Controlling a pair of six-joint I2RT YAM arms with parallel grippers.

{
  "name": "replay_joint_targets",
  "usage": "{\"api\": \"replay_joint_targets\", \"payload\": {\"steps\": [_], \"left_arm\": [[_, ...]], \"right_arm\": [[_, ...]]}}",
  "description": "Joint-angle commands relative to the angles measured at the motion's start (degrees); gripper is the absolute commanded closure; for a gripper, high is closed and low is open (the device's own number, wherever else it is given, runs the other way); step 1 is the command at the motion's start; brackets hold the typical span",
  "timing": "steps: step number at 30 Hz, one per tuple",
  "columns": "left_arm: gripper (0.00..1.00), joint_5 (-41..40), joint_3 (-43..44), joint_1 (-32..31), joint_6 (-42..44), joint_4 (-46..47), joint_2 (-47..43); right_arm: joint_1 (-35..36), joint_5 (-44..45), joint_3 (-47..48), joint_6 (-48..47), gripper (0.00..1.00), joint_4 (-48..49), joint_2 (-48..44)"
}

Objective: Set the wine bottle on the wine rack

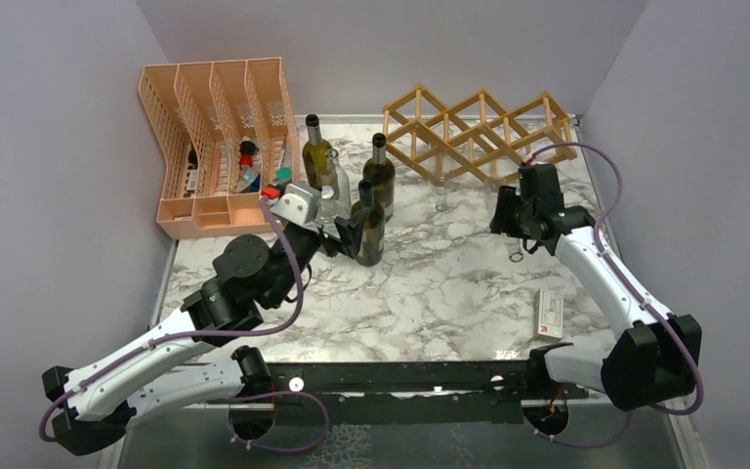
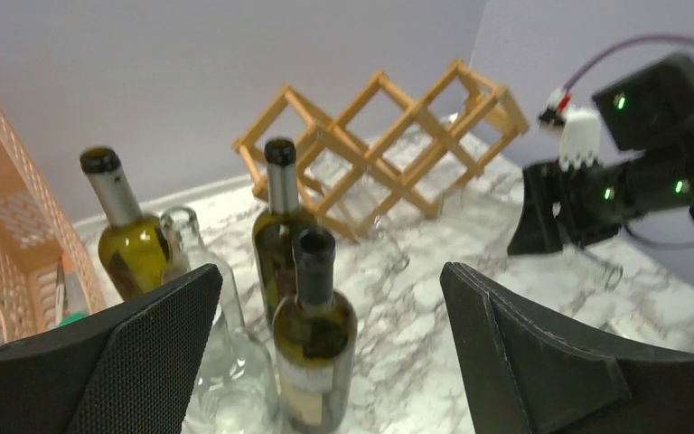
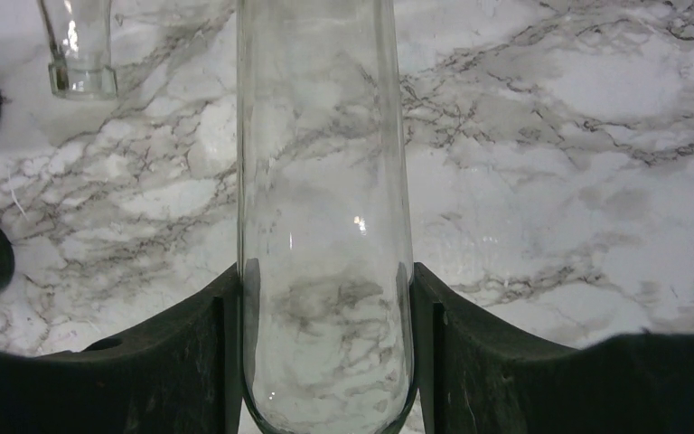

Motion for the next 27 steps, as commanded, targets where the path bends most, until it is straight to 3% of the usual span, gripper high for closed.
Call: {"api": "replay_joint_targets", "payload": {"steps": [1, 7, 19, 27], "left_arm": [[0.01, -1.15, 1.99, -0.12, -3.87, -11.91, 1.33], [0.01, -1.55, 3.57, -0.13, -3.85, -14.91, 3.22], [0.01, 2.69, 0.79, -0.12, -2.62, -12.47, 1.26], [0.01, 8.68, 2.65, -0.13, -1.46, -14.33, 3.23]], "right_arm": [[-5.29, -7.45, 2.41, -1.16, 0.99, 10.41, 3.69], [-6.24, -5.58, 3.61, -1.67, 0.99, 13.90, 7.34], [-6.49, -3.88, -0.70, 3.45, 0.99, 25.44, 8.34], [-6.60, -5.15, -3.09, 6.09, 0.99, 42.79, 13.46]]}}
